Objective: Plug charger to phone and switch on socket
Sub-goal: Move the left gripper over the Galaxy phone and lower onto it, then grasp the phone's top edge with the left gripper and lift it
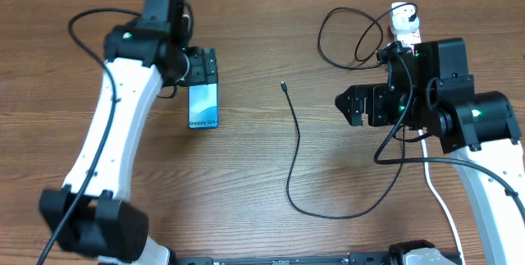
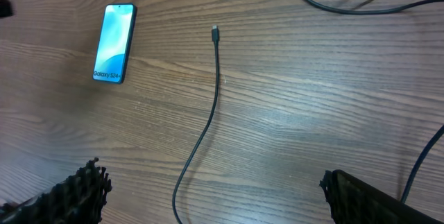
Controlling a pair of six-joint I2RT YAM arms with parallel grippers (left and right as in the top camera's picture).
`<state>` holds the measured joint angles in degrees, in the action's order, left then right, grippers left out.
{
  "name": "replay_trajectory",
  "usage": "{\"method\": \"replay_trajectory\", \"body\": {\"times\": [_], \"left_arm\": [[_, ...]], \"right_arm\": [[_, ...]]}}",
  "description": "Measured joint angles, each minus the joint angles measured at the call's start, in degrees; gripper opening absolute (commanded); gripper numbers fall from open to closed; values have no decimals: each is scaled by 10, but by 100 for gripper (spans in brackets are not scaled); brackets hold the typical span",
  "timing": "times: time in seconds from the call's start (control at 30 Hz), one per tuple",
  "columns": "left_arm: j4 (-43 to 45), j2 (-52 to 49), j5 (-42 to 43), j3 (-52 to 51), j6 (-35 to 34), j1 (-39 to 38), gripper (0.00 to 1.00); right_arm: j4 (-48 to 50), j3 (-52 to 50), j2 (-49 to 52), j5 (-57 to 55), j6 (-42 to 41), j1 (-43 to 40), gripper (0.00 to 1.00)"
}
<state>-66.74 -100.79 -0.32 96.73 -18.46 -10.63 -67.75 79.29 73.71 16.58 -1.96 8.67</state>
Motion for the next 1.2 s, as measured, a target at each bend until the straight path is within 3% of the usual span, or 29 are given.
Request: {"method": "replay_trajectory", "body": {"times": [0.23, 0.7, 1.2], "left_arm": [[24, -103, -8, 0, -22, -6, 77], [79, -225, 9, 0, 42, 3, 90], [87, -254, -22, 0, 97, 7, 89]], "right_arm": [[-5, 0, 24, 2, 0, 0, 100], [-7, 0, 43, -1, 0, 0, 100], [-8, 0, 47, -5, 0, 0, 100]]}}
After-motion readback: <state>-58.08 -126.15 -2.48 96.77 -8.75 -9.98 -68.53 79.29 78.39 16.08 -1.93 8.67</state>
